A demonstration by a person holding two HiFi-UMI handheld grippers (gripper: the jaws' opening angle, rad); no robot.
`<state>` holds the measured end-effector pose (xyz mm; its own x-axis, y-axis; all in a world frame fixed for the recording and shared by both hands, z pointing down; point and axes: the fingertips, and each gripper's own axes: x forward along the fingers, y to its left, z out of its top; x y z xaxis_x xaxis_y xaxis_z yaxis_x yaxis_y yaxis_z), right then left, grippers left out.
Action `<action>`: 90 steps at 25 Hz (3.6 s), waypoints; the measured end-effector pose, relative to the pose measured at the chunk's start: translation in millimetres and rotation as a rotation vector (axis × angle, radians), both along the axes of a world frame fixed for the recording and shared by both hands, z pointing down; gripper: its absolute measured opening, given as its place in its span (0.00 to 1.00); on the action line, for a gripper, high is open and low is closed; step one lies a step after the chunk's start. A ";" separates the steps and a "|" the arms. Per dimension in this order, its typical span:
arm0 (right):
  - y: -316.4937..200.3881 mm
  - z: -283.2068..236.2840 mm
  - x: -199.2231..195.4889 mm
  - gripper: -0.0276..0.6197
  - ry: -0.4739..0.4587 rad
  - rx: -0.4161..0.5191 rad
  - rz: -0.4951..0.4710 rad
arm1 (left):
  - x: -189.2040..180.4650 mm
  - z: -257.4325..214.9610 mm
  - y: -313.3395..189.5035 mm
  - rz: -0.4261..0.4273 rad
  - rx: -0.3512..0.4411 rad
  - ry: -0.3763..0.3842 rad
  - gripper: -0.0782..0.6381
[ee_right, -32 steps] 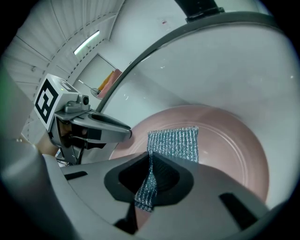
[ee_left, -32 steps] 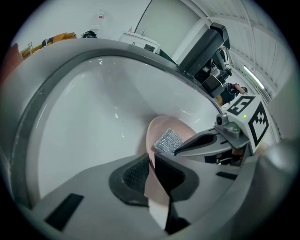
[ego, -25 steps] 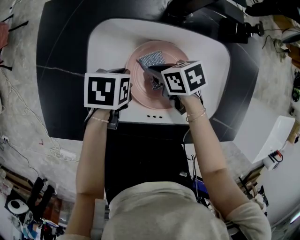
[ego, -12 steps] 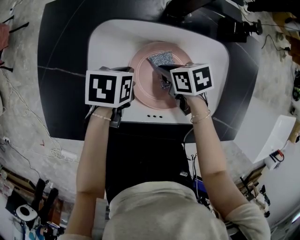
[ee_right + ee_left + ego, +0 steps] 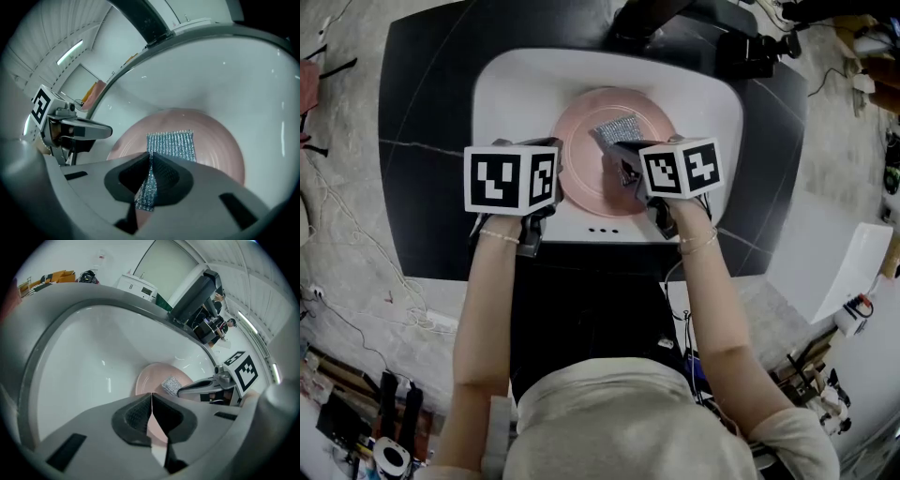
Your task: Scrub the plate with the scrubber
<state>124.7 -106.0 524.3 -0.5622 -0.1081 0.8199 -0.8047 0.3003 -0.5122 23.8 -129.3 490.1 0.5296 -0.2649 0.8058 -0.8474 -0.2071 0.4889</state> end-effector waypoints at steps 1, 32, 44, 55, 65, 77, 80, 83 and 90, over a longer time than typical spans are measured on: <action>0.2 -4.6 -0.8 0.09 -0.012 0.005 0.010 | 0.2 -3.9 0.0 -0.004 0.006 0.007 0.14; -8.4 -250.0 -11.7 0.08 -0.361 0.615 0.204 | 15.3 -232.0 -8.2 0.036 0.605 0.295 0.14; 5.9 -306.1 -18.2 0.08 -0.480 0.792 0.256 | 21.6 -250.1 0.0 0.000 0.666 0.326 0.14; 20.1 -323.4 -2.1 0.08 -0.549 0.854 0.348 | 21.3 -264.8 13.9 0.063 0.732 0.333 0.14; 26.3 -294.6 5.0 0.08 -0.459 0.819 0.402 | 19.0 -255.3 11.1 0.043 0.731 0.227 0.14; 32.8 -280.6 -7.7 0.08 -0.409 0.775 0.337 | 37.2 -239.7 26.6 0.094 0.674 0.235 0.14; 33.2 -276.8 -7.8 0.08 -0.389 0.771 0.329 | 38.9 -235.3 29.5 0.105 0.658 0.233 0.14; 33.3 -273.5 -8.3 0.08 -0.386 0.760 0.326 | 41.3 -231.4 32.4 0.112 0.647 0.231 0.14; 33.3 -272.2 -7.9 0.08 -0.406 0.741 0.328 | 44.4 -229.8 33.1 0.122 0.638 0.239 0.14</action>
